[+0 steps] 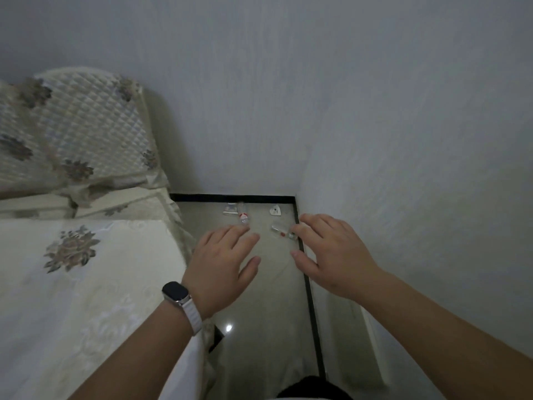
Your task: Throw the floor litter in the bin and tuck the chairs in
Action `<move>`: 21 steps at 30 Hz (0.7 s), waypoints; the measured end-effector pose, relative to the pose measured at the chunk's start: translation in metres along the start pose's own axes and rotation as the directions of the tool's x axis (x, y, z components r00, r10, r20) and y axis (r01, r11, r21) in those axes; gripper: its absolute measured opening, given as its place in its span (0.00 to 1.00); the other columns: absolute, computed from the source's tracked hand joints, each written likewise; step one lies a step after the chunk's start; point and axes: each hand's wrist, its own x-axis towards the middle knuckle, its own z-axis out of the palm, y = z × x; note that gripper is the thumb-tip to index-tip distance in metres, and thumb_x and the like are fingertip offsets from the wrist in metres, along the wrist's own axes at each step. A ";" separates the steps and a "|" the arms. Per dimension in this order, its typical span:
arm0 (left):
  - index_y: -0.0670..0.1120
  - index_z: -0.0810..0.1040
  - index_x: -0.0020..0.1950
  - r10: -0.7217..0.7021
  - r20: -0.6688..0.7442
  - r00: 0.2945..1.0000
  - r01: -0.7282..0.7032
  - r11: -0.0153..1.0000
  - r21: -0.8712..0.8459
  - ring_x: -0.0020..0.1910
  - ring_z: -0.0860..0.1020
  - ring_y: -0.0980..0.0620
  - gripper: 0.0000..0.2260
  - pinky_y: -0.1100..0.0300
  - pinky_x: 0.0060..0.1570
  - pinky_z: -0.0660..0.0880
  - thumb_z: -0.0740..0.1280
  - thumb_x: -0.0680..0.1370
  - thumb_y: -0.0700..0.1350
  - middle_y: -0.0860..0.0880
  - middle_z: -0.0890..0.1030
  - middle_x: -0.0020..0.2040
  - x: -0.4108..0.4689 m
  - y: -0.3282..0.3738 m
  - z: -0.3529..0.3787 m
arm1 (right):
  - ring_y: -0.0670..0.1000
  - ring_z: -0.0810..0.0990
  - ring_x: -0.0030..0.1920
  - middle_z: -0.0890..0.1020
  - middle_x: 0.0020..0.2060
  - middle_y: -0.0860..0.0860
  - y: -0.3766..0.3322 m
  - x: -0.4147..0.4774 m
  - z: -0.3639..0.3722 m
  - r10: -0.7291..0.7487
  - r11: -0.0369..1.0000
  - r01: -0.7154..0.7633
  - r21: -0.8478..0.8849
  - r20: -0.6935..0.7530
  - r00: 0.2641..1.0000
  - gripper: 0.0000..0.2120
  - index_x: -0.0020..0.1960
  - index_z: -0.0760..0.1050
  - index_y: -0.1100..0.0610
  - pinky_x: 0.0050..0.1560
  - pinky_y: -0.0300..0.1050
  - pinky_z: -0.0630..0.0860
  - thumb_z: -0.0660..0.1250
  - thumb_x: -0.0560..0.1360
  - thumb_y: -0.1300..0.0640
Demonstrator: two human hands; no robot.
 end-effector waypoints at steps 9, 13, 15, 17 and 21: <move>0.49 0.79 0.60 -0.172 0.058 0.983 0.163 0.978 0.133 0.55 0.78 0.46 0.17 0.51 0.52 0.73 0.61 0.76 0.56 0.48 0.80 0.58 0.133 -0.059 0.060 | 0.56 0.77 0.58 0.80 0.60 0.54 0.107 0.161 0.071 -0.109 0.989 0.119 0.092 -0.106 0.988 0.21 0.59 0.79 0.55 0.55 0.51 0.72 0.59 0.76 0.43; 0.49 0.80 0.59 -0.199 0.059 0.978 0.184 0.963 0.200 0.54 0.78 0.45 0.17 0.50 0.53 0.73 0.61 0.76 0.56 0.48 0.81 0.57 0.197 -0.076 0.066 | 0.56 0.78 0.56 0.80 0.59 0.54 0.145 0.233 0.083 -0.192 0.969 0.203 0.139 -0.083 0.978 0.20 0.58 0.79 0.55 0.55 0.52 0.72 0.59 0.76 0.43; 0.48 0.80 0.58 -0.220 0.062 0.974 0.201 0.953 0.228 0.54 0.79 0.43 0.17 0.50 0.52 0.73 0.61 0.76 0.56 0.47 0.81 0.57 0.223 -0.089 0.068 | 0.57 0.78 0.55 0.80 0.58 0.54 0.160 0.268 0.087 -0.251 0.956 0.257 0.143 -0.062 0.966 0.21 0.56 0.79 0.56 0.53 0.52 0.74 0.58 0.75 0.43; 0.48 0.81 0.58 -0.256 0.065 0.964 0.235 0.943 0.235 0.55 0.78 0.43 0.18 0.50 0.52 0.73 0.60 0.76 0.56 0.47 0.81 0.58 0.240 -0.099 0.070 | 0.58 0.78 0.56 0.80 0.58 0.55 0.171 0.293 0.092 -0.278 0.949 0.282 0.142 -0.052 0.959 0.21 0.57 0.78 0.56 0.53 0.52 0.74 0.58 0.75 0.43; 0.48 0.81 0.58 -0.292 0.071 0.954 0.267 0.932 0.246 0.55 0.78 0.44 0.18 0.50 0.52 0.73 0.61 0.76 0.55 0.47 0.81 0.58 0.265 -0.117 0.076 | 0.57 0.78 0.54 0.80 0.56 0.55 0.184 0.322 0.101 -0.292 0.937 0.303 0.172 -0.088 0.952 0.21 0.57 0.79 0.56 0.51 0.51 0.75 0.59 0.76 0.44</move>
